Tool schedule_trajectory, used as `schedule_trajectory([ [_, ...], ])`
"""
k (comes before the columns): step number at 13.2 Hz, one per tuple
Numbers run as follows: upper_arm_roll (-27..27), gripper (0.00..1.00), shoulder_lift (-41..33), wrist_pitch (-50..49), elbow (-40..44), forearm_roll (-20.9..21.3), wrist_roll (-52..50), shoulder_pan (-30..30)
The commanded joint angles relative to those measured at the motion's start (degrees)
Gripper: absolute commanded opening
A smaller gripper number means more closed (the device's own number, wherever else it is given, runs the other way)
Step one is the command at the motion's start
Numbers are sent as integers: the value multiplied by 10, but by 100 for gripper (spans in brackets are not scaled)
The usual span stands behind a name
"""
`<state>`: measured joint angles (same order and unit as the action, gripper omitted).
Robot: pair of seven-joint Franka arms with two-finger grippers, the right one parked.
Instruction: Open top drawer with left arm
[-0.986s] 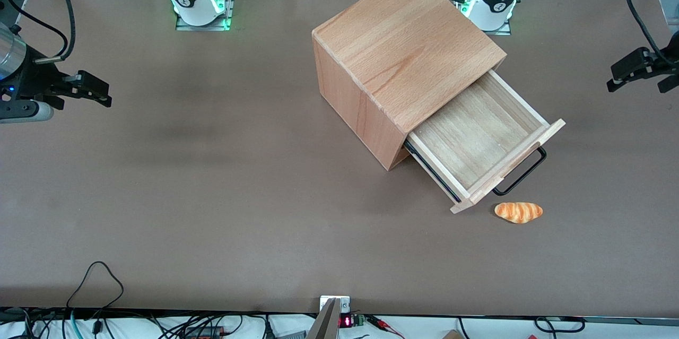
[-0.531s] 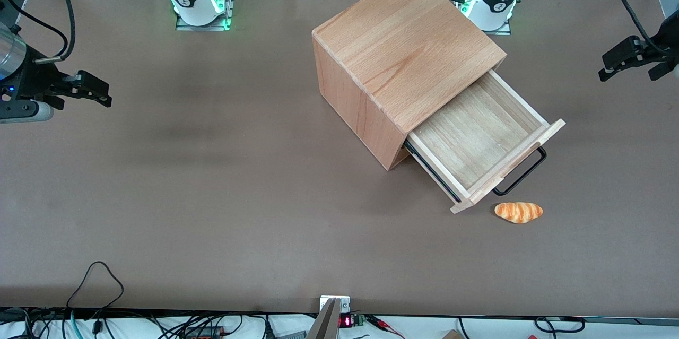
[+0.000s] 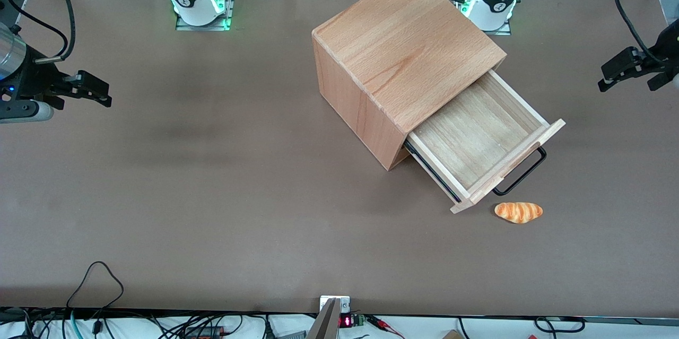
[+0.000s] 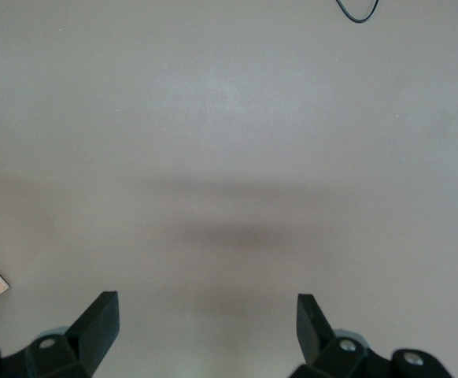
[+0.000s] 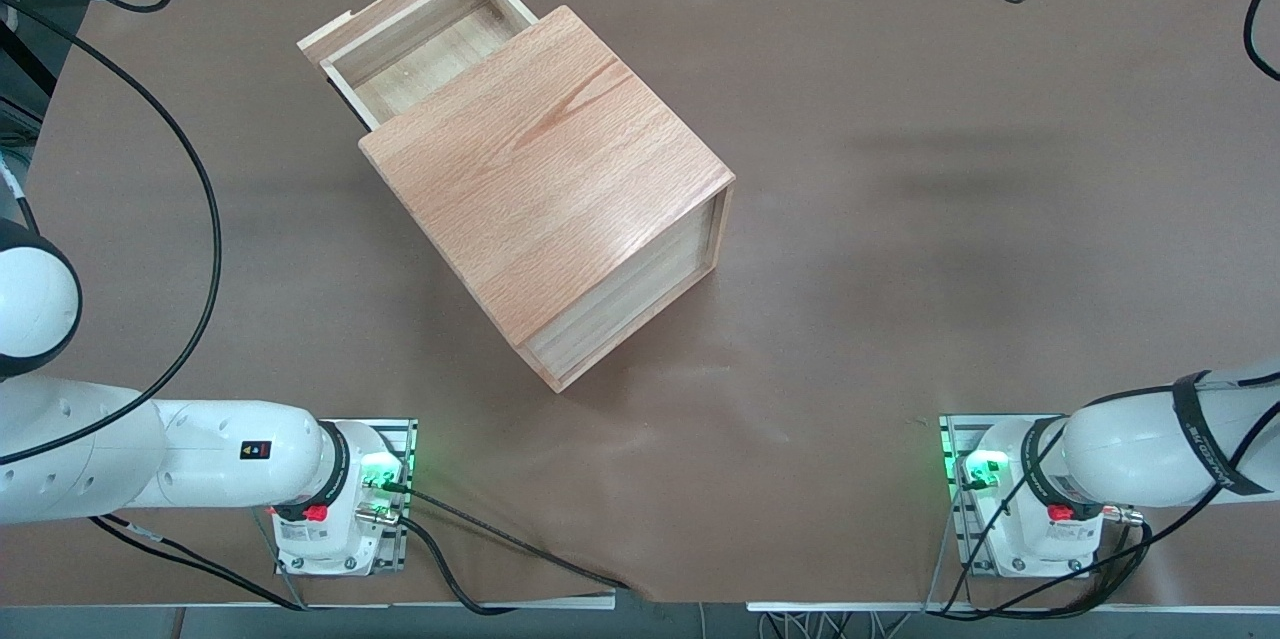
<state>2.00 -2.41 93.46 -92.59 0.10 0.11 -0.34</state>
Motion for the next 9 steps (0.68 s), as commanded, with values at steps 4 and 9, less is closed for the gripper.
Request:
schedule_trajectory([
  [4,-2,100,8,-2,16,-12,-8,-7],
  [9,-2,100,7,-7,17,-12,-10,-5],
])
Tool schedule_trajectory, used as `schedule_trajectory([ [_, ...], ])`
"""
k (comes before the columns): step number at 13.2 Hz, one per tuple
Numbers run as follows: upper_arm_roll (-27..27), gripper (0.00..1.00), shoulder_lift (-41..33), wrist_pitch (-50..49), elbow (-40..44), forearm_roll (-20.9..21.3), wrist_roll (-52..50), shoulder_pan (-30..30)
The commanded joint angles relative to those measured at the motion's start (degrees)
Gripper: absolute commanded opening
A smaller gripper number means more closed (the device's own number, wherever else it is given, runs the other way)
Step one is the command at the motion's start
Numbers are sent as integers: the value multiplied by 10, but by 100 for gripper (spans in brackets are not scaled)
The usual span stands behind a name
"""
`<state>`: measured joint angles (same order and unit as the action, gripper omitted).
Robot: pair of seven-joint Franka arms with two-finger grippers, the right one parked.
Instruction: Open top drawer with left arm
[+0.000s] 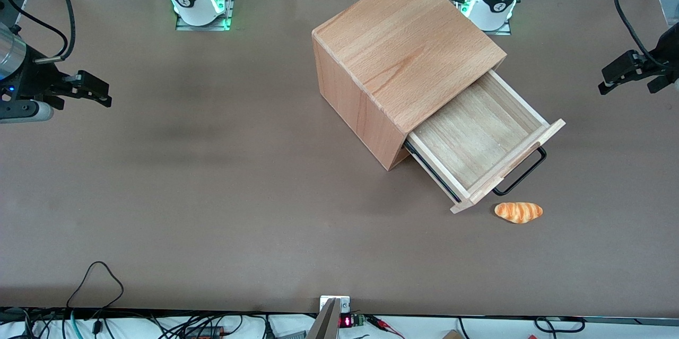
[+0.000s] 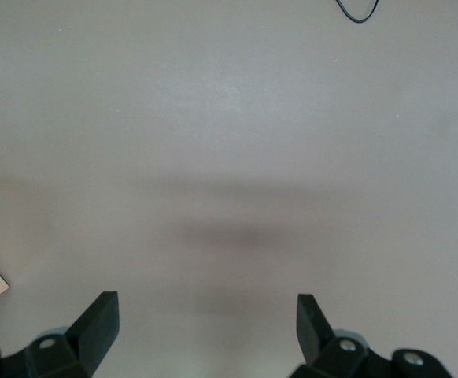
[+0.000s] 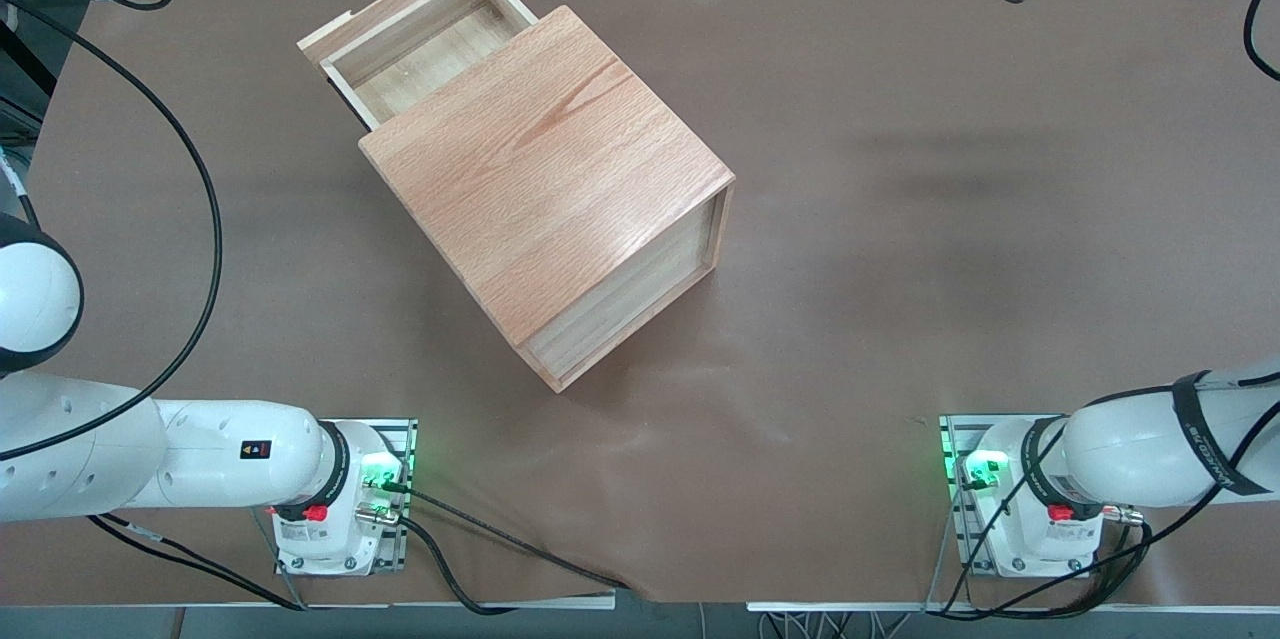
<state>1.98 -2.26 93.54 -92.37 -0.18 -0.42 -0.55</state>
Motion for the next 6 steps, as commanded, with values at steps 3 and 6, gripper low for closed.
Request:
schedule_trajectory([
  [3,-2,100,7,-8,20,-10,-3,-3],
  [6,-2,100,8,-8,20,-10,-5,-1],
])
